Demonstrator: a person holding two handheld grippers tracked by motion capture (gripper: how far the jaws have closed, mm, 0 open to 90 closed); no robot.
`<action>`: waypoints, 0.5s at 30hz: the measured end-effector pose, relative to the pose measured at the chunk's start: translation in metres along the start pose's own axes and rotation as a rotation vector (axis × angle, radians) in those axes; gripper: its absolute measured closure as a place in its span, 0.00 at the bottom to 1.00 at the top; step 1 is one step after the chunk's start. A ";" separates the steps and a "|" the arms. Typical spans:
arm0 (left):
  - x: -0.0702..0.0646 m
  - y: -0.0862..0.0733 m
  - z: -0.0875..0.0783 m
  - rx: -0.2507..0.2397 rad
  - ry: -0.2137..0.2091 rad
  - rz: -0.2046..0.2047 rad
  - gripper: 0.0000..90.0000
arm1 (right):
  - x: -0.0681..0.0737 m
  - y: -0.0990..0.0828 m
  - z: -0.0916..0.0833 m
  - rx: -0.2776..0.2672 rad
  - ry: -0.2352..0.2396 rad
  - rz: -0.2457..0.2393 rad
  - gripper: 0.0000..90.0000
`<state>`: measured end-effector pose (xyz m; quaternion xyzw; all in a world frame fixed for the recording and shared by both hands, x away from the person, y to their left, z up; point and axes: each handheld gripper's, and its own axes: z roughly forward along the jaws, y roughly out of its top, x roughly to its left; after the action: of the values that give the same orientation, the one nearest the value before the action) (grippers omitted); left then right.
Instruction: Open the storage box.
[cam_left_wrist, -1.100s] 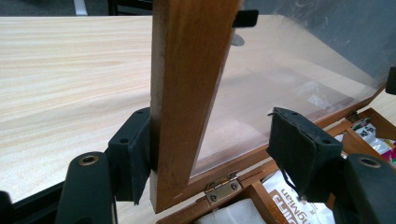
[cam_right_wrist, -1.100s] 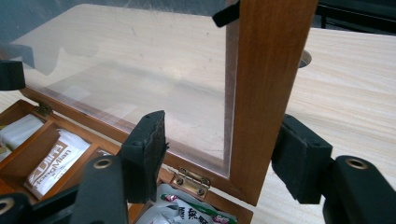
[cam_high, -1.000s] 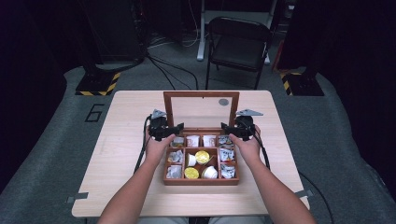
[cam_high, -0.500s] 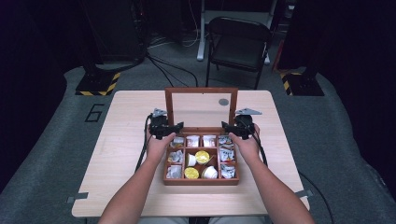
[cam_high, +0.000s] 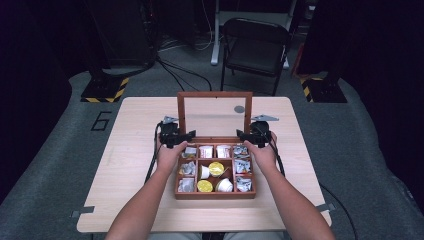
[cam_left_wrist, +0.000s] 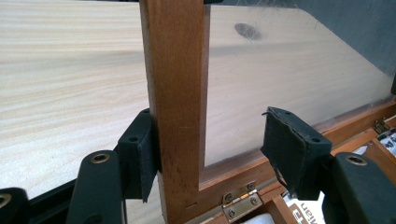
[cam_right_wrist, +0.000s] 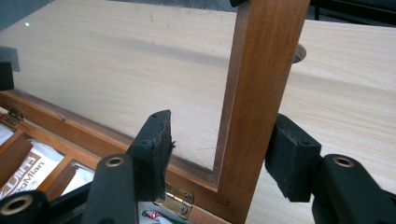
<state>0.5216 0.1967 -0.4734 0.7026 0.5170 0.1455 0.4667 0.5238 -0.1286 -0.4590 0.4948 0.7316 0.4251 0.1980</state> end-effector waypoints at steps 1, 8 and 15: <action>0.001 0.000 0.001 -0.005 0.002 -0.006 0.43 | -0.001 0.001 0.001 0.005 0.004 0.003 0.49; 0.004 -0.001 0.003 0.008 -0.001 -0.024 0.43 | -0.001 0.001 0.005 0.023 0.008 0.032 0.49; 0.006 0.000 0.004 0.016 -0.010 -0.038 0.43 | -0.003 0.003 0.008 0.039 0.015 0.039 0.48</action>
<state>0.5271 0.1998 -0.4776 0.6971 0.5292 0.1289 0.4663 0.5323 -0.1275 -0.4611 0.5096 0.7315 0.4181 0.1745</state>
